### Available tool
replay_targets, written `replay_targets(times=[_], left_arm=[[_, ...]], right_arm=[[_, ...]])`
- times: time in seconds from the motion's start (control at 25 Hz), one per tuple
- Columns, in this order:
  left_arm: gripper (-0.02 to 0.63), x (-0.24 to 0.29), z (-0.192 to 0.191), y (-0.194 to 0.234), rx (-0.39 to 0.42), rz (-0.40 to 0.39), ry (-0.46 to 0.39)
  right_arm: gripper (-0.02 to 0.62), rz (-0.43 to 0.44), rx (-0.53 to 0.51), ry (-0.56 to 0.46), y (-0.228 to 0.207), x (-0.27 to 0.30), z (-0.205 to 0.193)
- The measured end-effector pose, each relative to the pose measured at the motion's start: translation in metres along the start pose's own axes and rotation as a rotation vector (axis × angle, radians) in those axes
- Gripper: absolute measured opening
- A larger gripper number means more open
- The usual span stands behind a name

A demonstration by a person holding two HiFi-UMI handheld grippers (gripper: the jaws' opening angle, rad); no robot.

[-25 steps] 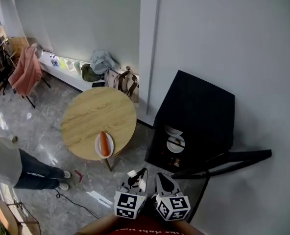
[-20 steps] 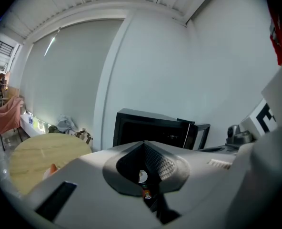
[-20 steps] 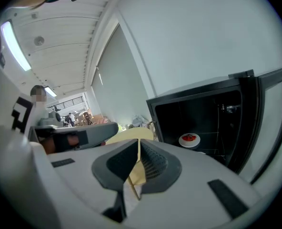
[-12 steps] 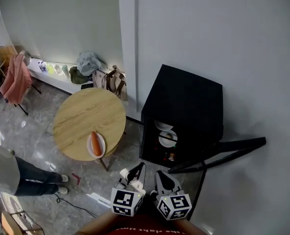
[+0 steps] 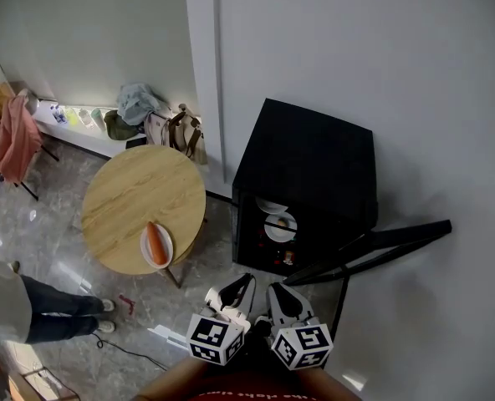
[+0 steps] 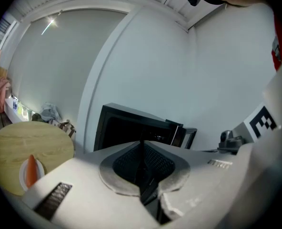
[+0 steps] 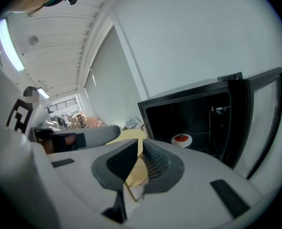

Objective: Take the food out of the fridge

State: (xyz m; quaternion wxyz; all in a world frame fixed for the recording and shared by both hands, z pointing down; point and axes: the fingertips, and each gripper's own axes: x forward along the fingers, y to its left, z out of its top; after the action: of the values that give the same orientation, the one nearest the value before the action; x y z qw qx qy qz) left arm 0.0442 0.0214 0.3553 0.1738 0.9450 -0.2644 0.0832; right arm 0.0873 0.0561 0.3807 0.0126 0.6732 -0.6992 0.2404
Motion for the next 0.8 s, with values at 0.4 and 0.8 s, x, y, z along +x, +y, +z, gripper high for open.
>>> replay_targets(times=[0.4, 0.8], left_arm=[[0.011, 0.062, -0.051, 0.009, -0.151, -0.008, 0.115], [0.057, 0.165, -0.142, 0.053, -0.618, 0.089, 0.055]], right_arm=[[0.086, -0.049, 0.078, 0.093, -0.052, 0.024, -0.023], [0.085, -0.091, 0.170, 0.166, -0.149, 0.099, -0.082]])
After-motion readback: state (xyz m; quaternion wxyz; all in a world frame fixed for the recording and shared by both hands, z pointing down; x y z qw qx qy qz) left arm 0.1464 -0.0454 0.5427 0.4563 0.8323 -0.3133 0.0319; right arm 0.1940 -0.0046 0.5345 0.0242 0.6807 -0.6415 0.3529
